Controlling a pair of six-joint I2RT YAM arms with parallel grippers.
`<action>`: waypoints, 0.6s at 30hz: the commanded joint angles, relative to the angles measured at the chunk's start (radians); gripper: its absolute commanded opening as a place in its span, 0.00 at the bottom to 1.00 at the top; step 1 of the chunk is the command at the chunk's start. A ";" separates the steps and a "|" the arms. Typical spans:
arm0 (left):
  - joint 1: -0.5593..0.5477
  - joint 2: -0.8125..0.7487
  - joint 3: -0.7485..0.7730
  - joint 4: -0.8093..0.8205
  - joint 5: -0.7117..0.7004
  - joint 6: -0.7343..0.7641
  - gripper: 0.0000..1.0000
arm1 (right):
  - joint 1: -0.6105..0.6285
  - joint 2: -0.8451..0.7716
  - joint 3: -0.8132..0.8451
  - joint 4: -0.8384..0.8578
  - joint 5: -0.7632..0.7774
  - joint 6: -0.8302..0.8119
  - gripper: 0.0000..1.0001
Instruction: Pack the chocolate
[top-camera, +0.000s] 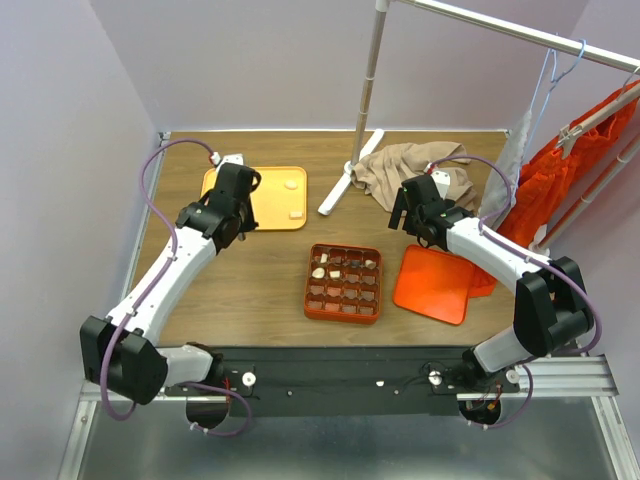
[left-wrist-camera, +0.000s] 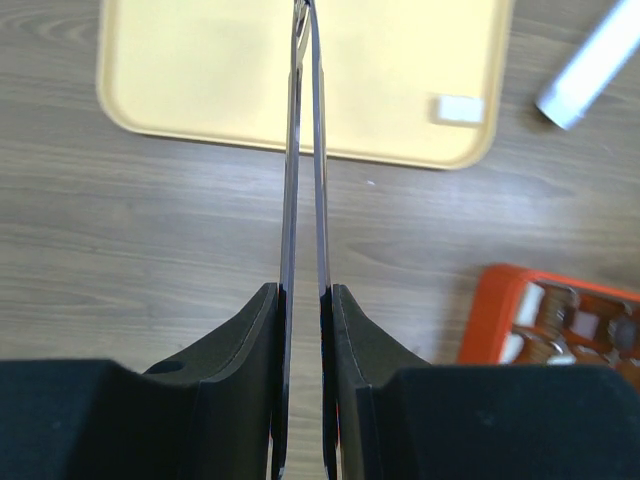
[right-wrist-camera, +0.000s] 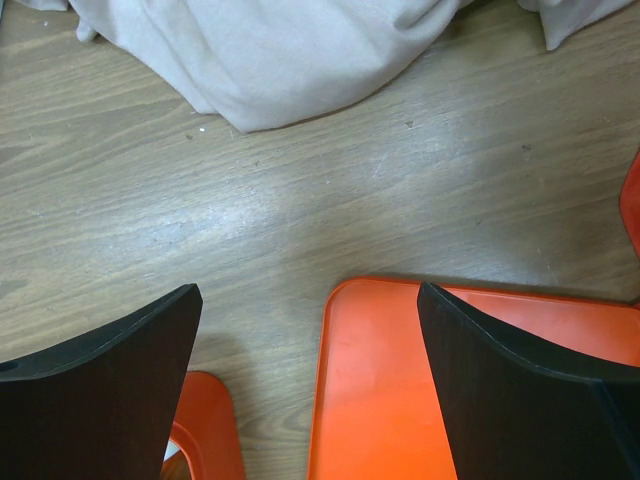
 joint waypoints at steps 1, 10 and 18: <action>0.098 0.041 -0.017 0.055 0.022 0.007 0.27 | -0.003 -0.006 -0.006 -0.019 0.001 0.016 0.98; 0.141 0.118 -0.017 0.104 -0.021 0.016 0.35 | -0.003 -0.019 -0.016 -0.019 0.002 0.011 0.98; 0.169 0.178 0.017 0.133 -0.070 0.030 0.38 | -0.003 -0.012 -0.005 -0.019 0.002 0.007 0.98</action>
